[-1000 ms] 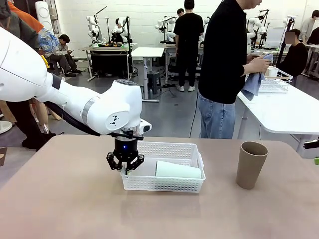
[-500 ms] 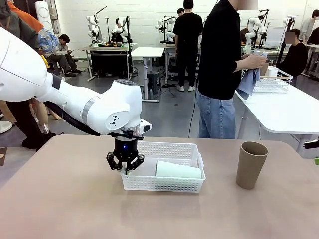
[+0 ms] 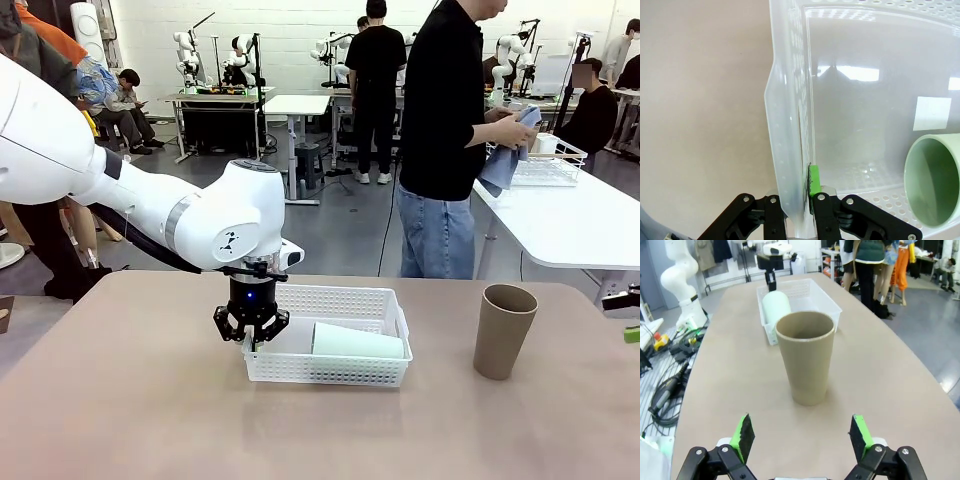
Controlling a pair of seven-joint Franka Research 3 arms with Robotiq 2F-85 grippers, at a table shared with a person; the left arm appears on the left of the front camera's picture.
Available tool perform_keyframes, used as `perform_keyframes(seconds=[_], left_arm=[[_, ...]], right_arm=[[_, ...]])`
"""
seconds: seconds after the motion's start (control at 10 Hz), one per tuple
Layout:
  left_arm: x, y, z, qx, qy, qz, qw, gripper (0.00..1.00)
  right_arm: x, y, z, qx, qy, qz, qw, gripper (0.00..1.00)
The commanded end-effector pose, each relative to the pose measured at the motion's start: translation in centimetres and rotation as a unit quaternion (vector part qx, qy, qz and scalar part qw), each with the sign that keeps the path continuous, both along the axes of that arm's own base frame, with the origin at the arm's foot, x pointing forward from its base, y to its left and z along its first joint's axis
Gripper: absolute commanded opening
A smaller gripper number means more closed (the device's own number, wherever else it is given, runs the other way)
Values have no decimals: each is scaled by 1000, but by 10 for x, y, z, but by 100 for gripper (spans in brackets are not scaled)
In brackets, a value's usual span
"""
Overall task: Clean and organize the cups into the basket.
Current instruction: Pick up the Reusable plastic cup from the right side of the table and stack it inside the Organizing basket in the center of the table.
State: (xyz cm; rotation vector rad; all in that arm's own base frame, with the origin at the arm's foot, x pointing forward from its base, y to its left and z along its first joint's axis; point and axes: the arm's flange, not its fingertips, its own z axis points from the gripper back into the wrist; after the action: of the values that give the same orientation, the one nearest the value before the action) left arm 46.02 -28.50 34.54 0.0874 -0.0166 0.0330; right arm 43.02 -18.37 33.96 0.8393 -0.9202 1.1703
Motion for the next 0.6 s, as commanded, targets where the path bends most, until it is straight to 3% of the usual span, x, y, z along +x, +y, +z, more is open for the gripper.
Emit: perform_keyframes(seconds=[0.0, 0.5], left_arm=[[-1, 0, 0, 1, 2, -1, 1000, 0], [-1, 0, 0, 1, 2, -1, 1000, 0]], right_arm=[[8, 0, -21, -27, -18, 26, 999, 100], [32, 10, -62, -28, -1, 27, 999, 100]])
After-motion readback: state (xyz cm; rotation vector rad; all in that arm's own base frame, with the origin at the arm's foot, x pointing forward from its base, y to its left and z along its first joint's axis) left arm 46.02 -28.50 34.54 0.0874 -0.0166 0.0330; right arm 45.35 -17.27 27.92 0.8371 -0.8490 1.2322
